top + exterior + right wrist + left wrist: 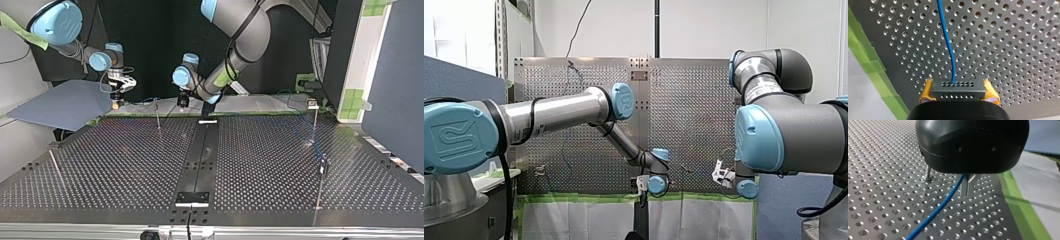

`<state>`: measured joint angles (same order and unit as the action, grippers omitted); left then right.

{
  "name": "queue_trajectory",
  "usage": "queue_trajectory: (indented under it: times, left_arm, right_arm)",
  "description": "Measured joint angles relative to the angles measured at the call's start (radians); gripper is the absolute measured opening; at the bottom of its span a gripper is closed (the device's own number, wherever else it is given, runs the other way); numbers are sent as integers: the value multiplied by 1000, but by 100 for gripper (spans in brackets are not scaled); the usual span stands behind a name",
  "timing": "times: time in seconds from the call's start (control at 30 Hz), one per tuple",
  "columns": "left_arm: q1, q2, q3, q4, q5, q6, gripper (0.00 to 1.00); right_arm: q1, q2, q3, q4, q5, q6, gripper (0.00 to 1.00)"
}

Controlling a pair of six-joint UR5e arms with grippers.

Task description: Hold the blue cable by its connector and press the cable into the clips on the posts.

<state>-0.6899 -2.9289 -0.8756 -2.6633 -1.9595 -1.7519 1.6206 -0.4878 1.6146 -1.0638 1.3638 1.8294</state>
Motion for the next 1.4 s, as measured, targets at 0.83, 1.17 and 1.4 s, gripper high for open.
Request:
queue_trajectory:
  times: [0.83, 1.17, 1.4]
  left_arm:
    - [48, 1, 90, -113, 14, -23, 0]
    - [62, 15, 89, -138, 57, -49, 0]
    - [70, 62, 91, -156, 103, -75, 0]
  right_arm:
    - [-28, 1, -52, 11, 20, 122, 0]
    - [-48, 2, -59, -3, 20, 195, 0]
    - [-53, 2, -64, -3, 22, 226, 0]
